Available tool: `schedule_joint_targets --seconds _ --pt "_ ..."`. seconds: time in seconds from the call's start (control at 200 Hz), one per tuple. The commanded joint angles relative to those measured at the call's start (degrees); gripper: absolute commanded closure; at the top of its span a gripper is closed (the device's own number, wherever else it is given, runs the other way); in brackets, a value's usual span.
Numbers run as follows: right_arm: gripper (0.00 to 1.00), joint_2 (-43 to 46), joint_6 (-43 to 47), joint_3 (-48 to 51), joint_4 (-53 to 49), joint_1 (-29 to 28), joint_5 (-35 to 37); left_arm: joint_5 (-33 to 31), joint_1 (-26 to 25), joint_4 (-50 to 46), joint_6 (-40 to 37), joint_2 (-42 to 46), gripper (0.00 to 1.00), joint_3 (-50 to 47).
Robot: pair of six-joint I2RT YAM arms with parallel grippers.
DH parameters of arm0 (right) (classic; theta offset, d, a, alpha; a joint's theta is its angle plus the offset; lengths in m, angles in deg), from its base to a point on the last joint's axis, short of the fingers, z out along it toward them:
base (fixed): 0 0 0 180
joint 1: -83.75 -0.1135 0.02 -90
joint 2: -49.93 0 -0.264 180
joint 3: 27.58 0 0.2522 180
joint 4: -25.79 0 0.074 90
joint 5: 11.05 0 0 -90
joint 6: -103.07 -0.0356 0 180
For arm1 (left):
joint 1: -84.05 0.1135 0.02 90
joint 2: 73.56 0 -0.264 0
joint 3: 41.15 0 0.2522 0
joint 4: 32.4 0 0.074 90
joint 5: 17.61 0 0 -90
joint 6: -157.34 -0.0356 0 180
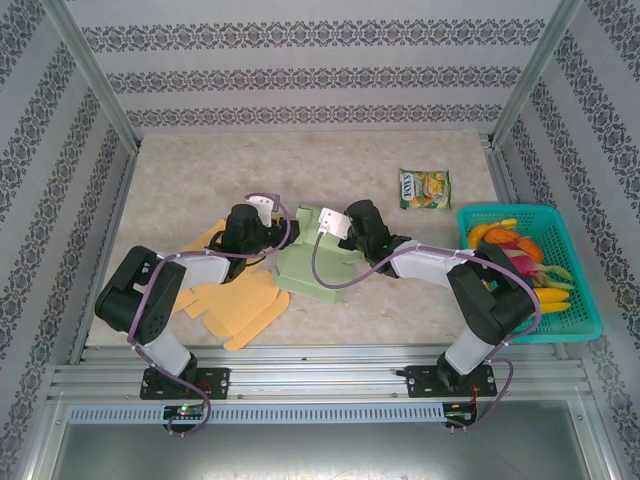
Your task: Fold the paper box
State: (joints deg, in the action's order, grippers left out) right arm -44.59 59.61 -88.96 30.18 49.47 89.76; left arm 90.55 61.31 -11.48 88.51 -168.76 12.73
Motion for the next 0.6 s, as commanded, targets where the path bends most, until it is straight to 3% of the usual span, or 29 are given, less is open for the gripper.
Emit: schedule_joint_targets --seconds 0.0,0.265,0.47,0.595 --pt "1.0 1.09 0.39 0.99 -0.4 -0.6 -2.04 3.9 1.18 0.9 0.71 -2.27 0.46 3.22" --pt "1.0 1.27 0.97 1.33 -0.45 -0.82 -3.86 6.87 2.44 1.01 0.82 -6.58 0.49 6.09" --pt "1.0 1.06 1.28 1.21 -0.53 -1.12 -3.87 4.84 2.18 -0.48 0.51 -8.64 0.56 7.78" --pt "1.0 1.04 1.44 1.12 -0.51 -1.22 -3.51 0.02 1.11 -3.12 -1.2 -8.38 0.79 8.31"
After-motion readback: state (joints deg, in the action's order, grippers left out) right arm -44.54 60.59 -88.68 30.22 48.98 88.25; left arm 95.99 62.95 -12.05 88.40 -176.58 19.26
